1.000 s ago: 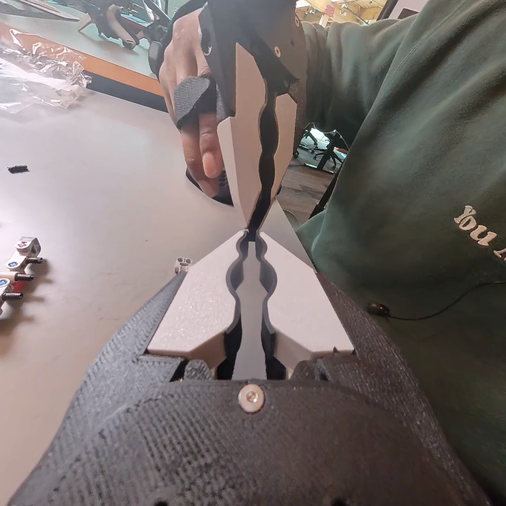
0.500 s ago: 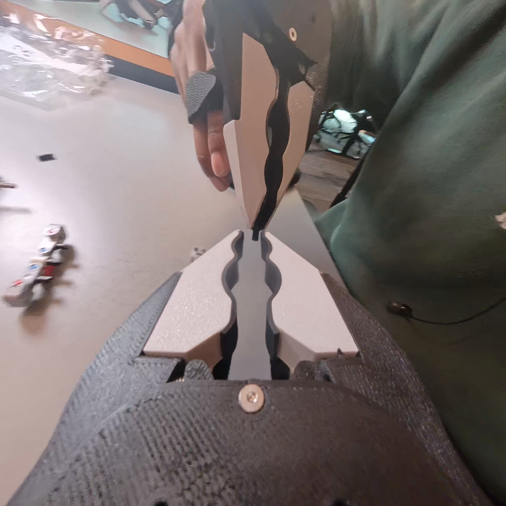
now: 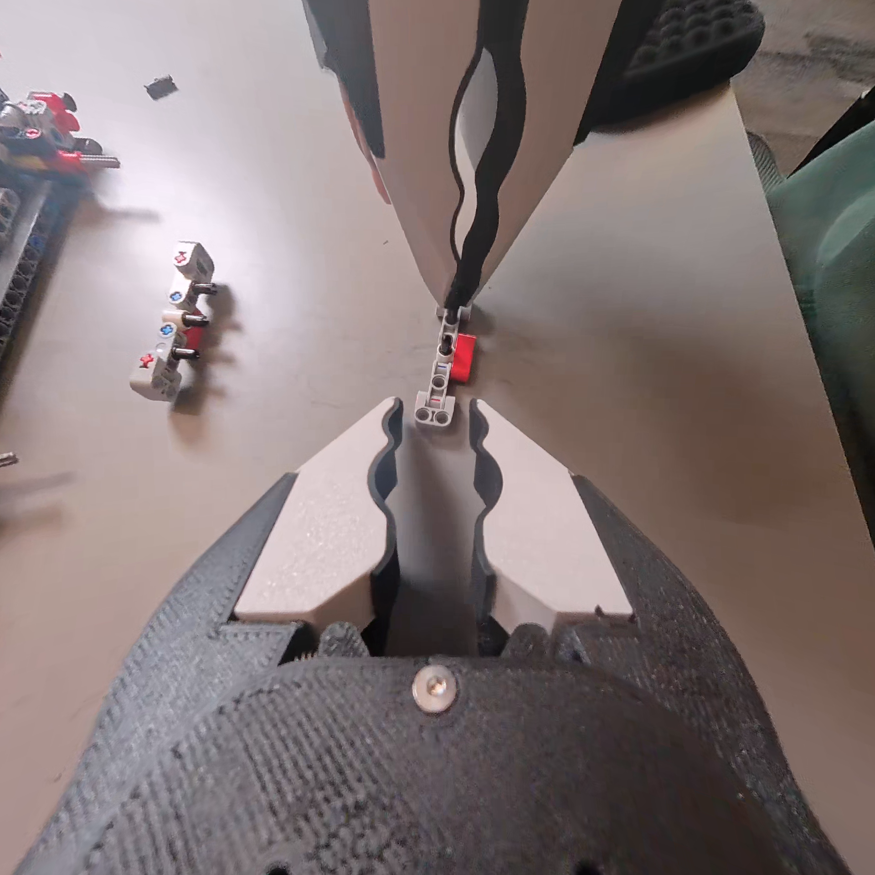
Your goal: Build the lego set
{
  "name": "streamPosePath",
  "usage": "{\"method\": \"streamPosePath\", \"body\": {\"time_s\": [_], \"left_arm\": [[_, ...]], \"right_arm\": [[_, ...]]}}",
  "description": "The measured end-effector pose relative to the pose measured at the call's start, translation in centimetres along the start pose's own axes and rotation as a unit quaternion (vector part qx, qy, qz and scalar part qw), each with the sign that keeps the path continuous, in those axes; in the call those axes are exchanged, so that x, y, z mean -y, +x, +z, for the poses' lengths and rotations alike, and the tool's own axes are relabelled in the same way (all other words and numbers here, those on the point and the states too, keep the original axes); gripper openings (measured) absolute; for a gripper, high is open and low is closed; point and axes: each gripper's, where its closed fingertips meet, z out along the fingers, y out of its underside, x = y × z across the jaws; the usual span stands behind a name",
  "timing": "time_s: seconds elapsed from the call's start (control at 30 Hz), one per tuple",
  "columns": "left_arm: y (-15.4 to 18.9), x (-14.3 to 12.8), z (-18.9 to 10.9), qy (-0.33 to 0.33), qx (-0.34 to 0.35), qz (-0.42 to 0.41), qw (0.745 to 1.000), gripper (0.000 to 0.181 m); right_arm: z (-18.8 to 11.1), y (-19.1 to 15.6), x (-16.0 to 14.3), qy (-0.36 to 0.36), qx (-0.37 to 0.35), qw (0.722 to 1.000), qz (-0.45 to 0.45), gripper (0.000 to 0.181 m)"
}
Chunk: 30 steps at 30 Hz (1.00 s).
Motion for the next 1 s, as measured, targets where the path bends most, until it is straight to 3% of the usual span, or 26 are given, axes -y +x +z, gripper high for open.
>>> {"method": "streamPosePath", "body": {"time_s": [0.13, 0.67, 1.0], "left_arm": [[-0.06, -0.26, 0.34, -0.014, 0.009, 0.012, 1.0, 0.015], [0.03, -0.31, 0.42, -0.015, 0.001, 0.004, 1.0, 0.015], [0.01, -0.27, 0.4, -0.014, -0.017, -0.018, 1.0, 0.014]], "right_arm": [[0.0, 0.04, -0.09, -0.015, 0.001, 1.0, -0.003, 0.002], [0.12, -0.02, -0.37, -0.093, 0.034, 0.993, -0.059, 0.002], [0.13, -0.06, -0.38, -0.15, 0.041, 0.976, -0.153, 0.002]]}}
